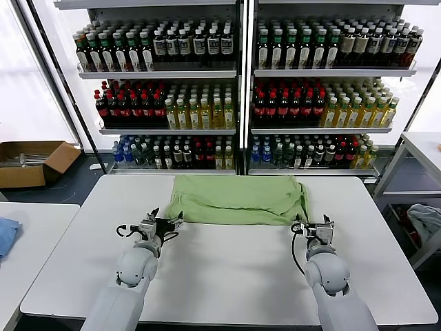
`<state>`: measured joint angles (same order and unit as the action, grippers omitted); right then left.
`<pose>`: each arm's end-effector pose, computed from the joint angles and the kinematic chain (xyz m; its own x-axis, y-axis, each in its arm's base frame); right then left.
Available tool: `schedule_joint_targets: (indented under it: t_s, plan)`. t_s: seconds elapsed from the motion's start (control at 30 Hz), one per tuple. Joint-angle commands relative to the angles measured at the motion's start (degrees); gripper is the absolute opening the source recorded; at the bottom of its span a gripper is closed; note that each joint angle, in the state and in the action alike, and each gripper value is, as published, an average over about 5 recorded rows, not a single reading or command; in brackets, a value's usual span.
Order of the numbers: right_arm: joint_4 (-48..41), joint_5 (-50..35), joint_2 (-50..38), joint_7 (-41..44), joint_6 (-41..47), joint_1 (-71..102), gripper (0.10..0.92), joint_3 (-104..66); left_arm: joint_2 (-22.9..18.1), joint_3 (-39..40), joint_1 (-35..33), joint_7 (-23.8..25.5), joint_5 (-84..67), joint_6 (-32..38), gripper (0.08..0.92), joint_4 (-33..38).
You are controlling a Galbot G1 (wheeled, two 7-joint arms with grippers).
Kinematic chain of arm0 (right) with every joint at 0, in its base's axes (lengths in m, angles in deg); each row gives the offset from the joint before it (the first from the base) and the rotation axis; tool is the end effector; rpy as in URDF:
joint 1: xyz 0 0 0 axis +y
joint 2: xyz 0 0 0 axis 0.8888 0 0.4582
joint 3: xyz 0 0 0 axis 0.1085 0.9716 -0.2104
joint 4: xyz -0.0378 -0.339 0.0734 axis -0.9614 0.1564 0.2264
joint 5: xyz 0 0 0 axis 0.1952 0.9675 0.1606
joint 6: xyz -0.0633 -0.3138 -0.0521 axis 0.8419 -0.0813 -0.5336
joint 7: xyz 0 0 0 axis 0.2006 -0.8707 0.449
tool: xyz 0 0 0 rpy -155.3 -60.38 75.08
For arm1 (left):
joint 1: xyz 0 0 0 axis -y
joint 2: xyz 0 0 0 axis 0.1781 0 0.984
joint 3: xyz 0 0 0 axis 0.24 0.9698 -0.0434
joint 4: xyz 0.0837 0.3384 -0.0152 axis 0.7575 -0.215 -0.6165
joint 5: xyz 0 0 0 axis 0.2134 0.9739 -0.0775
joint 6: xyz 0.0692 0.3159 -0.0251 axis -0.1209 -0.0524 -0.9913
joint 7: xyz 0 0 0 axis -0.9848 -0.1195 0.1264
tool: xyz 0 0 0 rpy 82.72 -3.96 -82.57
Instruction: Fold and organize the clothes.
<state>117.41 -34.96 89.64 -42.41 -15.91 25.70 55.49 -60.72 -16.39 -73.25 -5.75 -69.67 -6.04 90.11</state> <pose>0.3292 -0.0399 -0.3090 -0.8863 0.1954 0.4198 0.1585 0.9799 -0.1215 0.3567 0.0311 -0.3288 -0.9095 0.0691 0.4100 0.1222 0.9870 0.1046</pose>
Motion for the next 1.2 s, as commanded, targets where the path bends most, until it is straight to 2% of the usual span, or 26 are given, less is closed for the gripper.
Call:
schedule_joint_targets:
  t_s: [0.03,0.2,0.67,0.77,0.87,0.97,1.2]
  plan:
    - [-0.7,-0.1,0.4,0.2,0.0,0.1,0.738,0.1,0.2,0.3,-0.6,0.3,1.1,-0.1,0.739,-1.3]
    - [-0.7,-0.3,0.7,0.5,0.0,1.3,0.6,-0.1,0.3,0.5,-1.5,0.6,1.8,-0.2,0.618,-1.1]
    - [0.0,-0.6,0.3,1.4,-0.5,3.7,0.193,-1.7,-0.1,1.1,-1.9,1.4,2.8,-0.1,0.211,-1.2]
    - [0.6,-1.0,0.3,1.6,-0.6,4.2,0.126,-2.1,-0.1,1.1,-2.3,1.5,2.8,0.1,0.13,-0.6]
    - [2.2,-1.1,0.2,1.6,-0.7,5.3,0.108,-2.6,0.4,1.0,-3.6,1.4,2.8,0.2,0.089,1.4]
    - [5.5,-1.0,0.0,1.4,-0.9,7.1,0.108,-3.0,1.1,0.8,-5.7,1.1,3.0,0.2,0.085,4.9]
    - [16.9,-0.8,-0.5,-1.3,-0.5,15.1,0.108,-4.4,3.2,-1.2,-14.4,0.0,4.2,-0.5,0.085,18.5]
